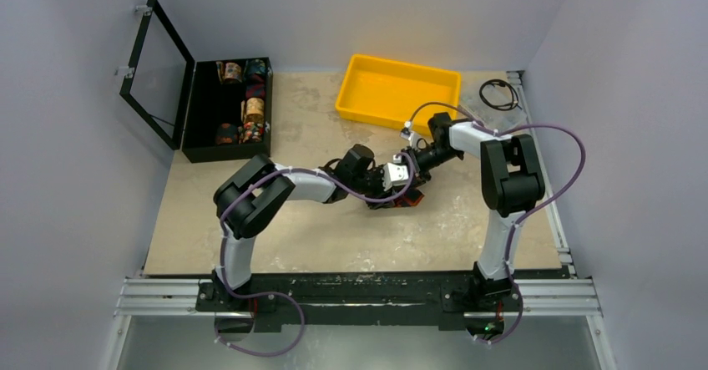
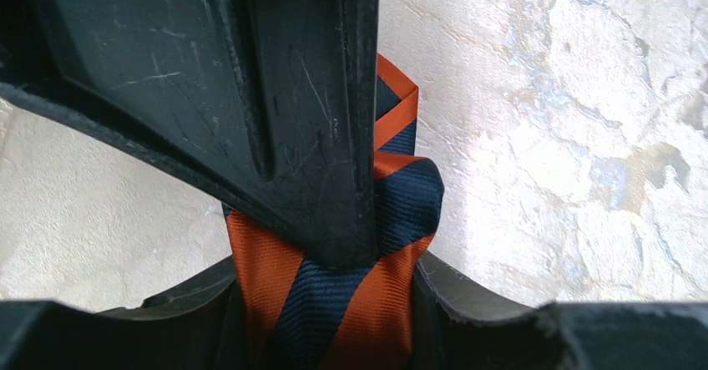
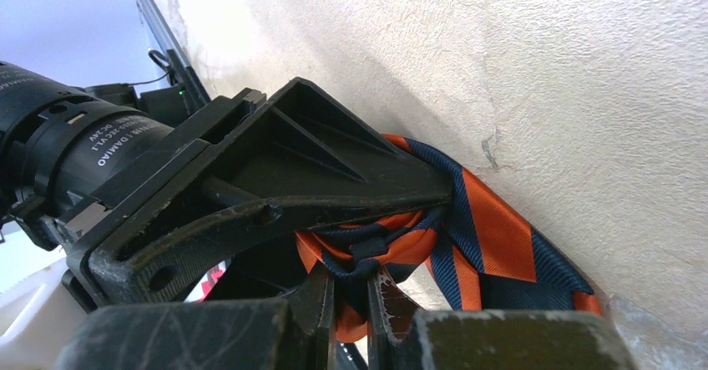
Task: Roll the ties
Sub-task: Roll the tie at the center of the board.
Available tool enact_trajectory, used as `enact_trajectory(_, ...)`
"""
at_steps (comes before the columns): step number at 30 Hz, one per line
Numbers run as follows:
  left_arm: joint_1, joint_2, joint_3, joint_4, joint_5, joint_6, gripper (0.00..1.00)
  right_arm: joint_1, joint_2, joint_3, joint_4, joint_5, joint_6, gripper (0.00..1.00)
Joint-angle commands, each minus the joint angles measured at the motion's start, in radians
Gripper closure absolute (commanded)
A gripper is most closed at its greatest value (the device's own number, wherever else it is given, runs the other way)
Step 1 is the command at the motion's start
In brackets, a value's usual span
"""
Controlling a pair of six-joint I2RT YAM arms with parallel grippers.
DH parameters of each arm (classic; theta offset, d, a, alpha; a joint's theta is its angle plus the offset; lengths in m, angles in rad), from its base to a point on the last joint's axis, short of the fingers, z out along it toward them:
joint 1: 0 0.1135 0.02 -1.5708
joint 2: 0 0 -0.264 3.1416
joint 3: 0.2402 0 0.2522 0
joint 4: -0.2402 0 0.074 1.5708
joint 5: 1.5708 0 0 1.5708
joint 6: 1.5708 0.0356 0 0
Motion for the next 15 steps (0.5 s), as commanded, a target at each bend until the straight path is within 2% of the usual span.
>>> enact_trajectory(1,0.049,-0.045,-0.094,0.055,0.043,-0.075,0.59,0.003,0.062,-0.016,0.062,0.353,-0.053,1.0)
enact_trajectory(8,0.052,-0.082,-0.149,0.31,0.089,-0.172,0.54,0.003,0.064,-0.03,0.068,0.402,-0.072,1.0)
enact_trajectory(15,0.061,-0.06,-0.179,0.428,0.145,-0.175,0.52,0.003,0.068,-0.036,0.07,0.413,-0.092,1.0)
